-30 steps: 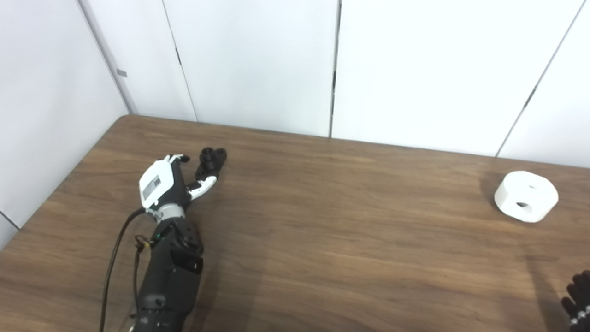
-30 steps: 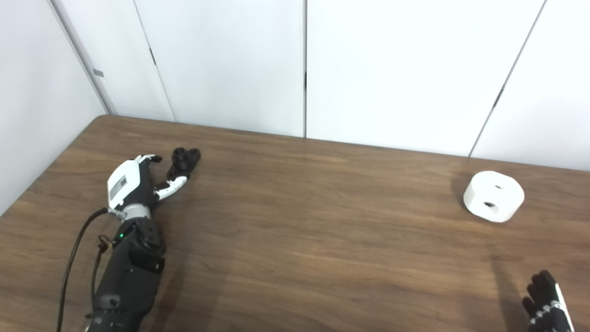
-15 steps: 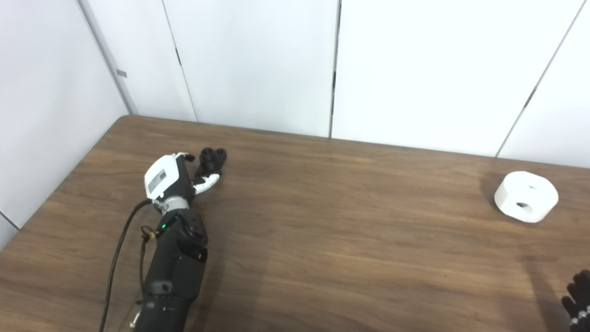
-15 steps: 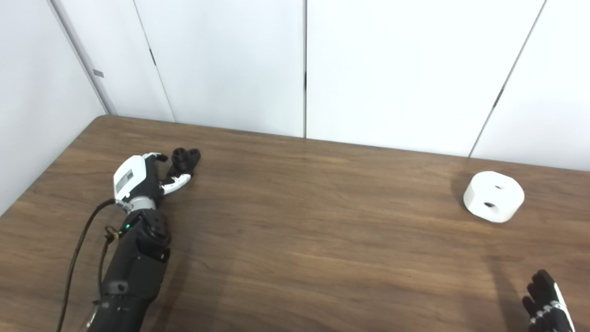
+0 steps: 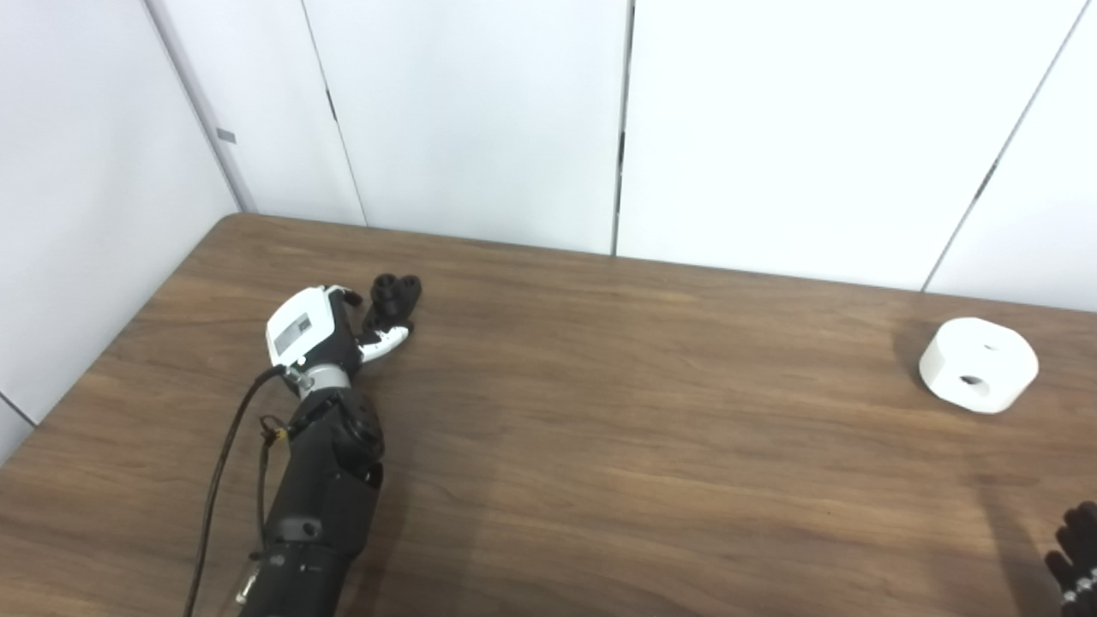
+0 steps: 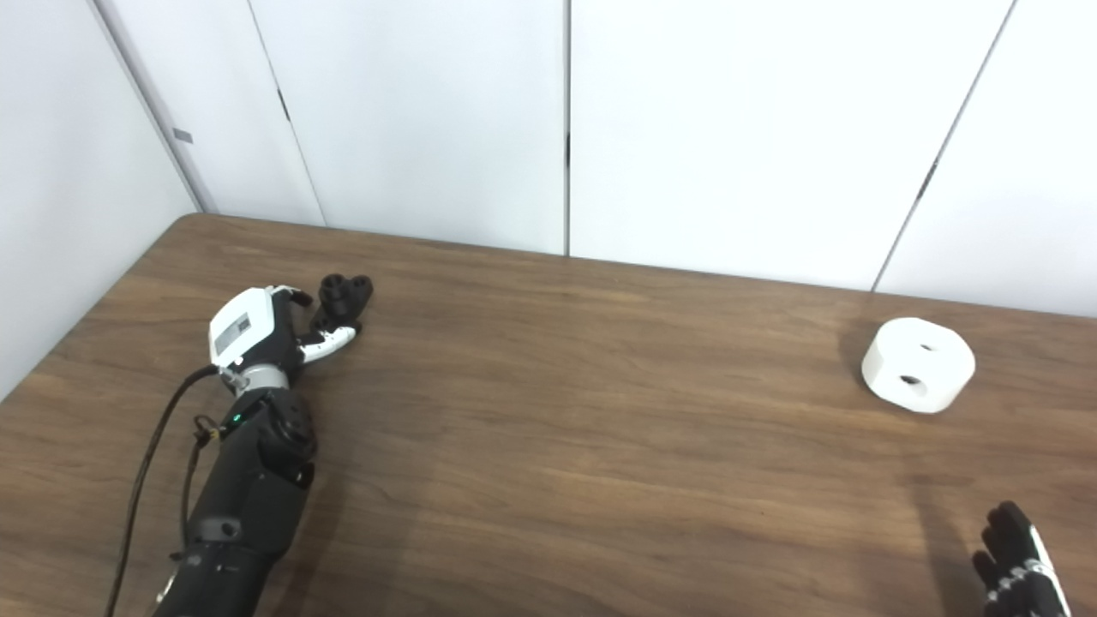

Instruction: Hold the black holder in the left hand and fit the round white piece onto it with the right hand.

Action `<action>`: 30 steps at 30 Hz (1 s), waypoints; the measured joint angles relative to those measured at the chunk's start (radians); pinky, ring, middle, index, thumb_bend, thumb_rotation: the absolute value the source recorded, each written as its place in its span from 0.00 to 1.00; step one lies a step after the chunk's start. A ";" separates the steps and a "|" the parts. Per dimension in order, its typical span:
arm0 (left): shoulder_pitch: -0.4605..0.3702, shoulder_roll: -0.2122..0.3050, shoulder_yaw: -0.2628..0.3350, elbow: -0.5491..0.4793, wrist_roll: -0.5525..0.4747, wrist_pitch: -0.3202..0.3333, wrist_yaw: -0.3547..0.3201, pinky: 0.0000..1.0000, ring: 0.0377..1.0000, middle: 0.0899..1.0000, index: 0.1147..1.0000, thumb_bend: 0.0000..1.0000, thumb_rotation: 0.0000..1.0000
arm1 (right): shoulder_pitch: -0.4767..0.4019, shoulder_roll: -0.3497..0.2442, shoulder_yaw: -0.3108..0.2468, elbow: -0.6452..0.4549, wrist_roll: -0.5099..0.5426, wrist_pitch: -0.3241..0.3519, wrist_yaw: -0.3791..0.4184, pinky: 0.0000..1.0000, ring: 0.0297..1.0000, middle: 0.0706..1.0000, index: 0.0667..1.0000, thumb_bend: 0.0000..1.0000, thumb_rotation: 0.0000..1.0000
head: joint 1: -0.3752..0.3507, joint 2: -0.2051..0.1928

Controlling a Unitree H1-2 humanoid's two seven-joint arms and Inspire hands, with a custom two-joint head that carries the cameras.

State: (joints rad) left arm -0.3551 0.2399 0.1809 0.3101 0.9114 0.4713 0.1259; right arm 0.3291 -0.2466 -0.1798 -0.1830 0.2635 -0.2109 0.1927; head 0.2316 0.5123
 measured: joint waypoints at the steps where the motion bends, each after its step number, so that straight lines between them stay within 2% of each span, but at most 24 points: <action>1: -0.001 0.001 0.001 0.000 0.007 -0.001 -0.007 0.96 0.96 0.89 0.65 0.77 0.35 | 0.000 0.000 0.000 0.000 0.000 0.000 0.000 1.00 1.00 0.98 0.97 0.69 0.98 | 0.000 0.000; 10: -0.003 0.000 0.016 -0.008 0.056 -0.006 -0.041 0.95 0.96 0.90 0.62 0.75 0.32 | 0.000 -0.001 0.000 -0.002 0.000 0.011 0.000 1.00 1.00 0.98 0.97 0.69 0.98 | -0.002 0.002; 16: -0.003 0.000 0.013 -0.011 0.051 -0.006 -0.037 0.93 0.94 0.87 0.57 0.75 0.23 | 0.000 -0.001 0.000 -0.002 -0.001 0.010 0.000 1.00 1.00 0.99 0.97 0.70 0.97 | -0.002 0.002; 19: -0.002 0.000 0.003 -0.018 0.013 -0.006 -0.015 0.94 0.94 0.86 0.53 0.75 0.19 | 0.000 -0.001 -0.001 -0.002 -0.001 0.011 0.000 1.00 1.00 0.99 0.97 0.69 0.97 | 0.000 0.005; 20: -0.001 0.000 -0.001 -0.019 0.002 -0.006 -0.007 0.95 0.94 0.86 0.47 0.61 0.12 | 0.000 -0.001 -0.001 -0.002 -0.001 0.011 0.000 1.00 1.00 0.99 0.97 0.69 0.97 | 0.000 0.005; 22: -0.001 0.000 -0.007 -0.022 -0.024 -0.006 0.009 0.95 0.94 0.86 0.43 0.54 0.08 | 0.000 -0.001 -0.001 -0.002 -0.001 0.011 0.000 1.00 1.00 0.99 0.97 0.69 0.98 | 0.000 0.006; 30: 0.017 0.009 -0.033 -0.037 -0.105 -0.006 0.065 0.96 0.94 0.84 0.42 0.52 0.05 | 0.000 -0.003 -0.001 -0.002 -0.001 0.011 0.001 1.00 1.00 0.99 0.98 0.68 0.98 | 0.003 0.008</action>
State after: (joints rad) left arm -0.3382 0.2485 0.1480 0.2731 0.8060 0.4658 0.1909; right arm 0.3292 -0.2493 -0.1804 -0.1850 0.2630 -0.1997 0.1935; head 0.2347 0.5200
